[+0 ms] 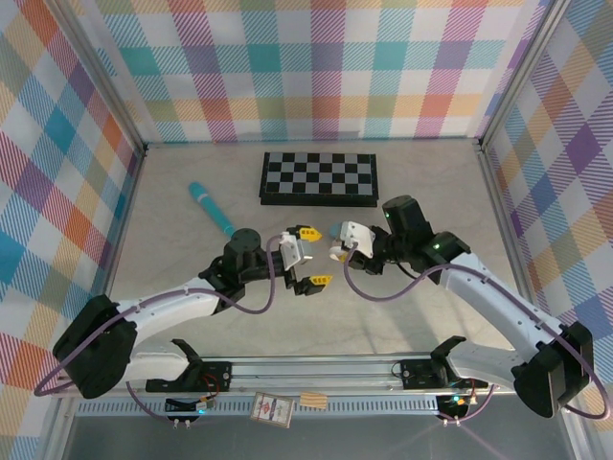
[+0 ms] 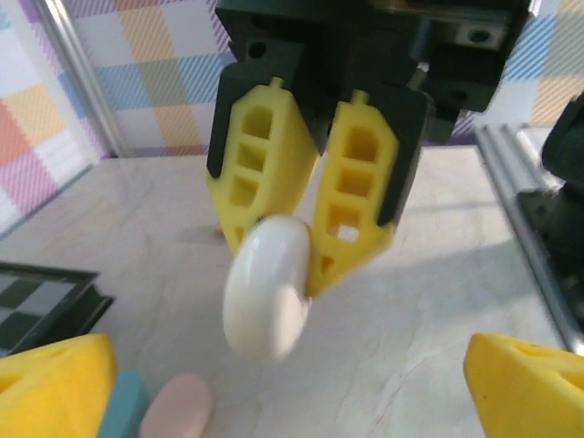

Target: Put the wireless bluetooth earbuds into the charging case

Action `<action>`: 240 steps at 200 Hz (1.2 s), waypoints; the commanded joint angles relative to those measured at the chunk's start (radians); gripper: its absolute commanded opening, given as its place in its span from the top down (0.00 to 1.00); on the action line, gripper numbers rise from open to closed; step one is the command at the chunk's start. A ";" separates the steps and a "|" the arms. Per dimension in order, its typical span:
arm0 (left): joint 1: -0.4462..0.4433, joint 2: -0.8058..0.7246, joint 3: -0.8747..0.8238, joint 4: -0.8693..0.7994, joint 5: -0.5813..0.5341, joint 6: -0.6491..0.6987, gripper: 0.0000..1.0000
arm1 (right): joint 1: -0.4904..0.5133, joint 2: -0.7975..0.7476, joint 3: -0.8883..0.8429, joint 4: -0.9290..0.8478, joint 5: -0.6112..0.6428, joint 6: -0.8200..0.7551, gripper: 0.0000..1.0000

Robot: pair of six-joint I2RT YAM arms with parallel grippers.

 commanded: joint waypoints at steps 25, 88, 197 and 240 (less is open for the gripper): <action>0.007 -0.065 -0.088 -0.041 -0.144 0.058 0.00 | -0.031 0.000 -0.229 0.500 0.210 0.766 0.81; 0.006 -0.077 -0.050 -0.279 -0.099 0.113 0.00 | -0.030 0.153 -0.400 0.624 0.221 1.333 0.84; 0.086 -0.118 -0.094 -0.167 -0.344 -0.075 0.00 | -0.034 0.149 -0.313 0.428 0.384 1.174 0.21; 0.231 -0.177 -0.191 -0.037 -0.685 -0.175 0.00 | -0.085 -0.011 -0.273 0.394 0.612 0.841 0.01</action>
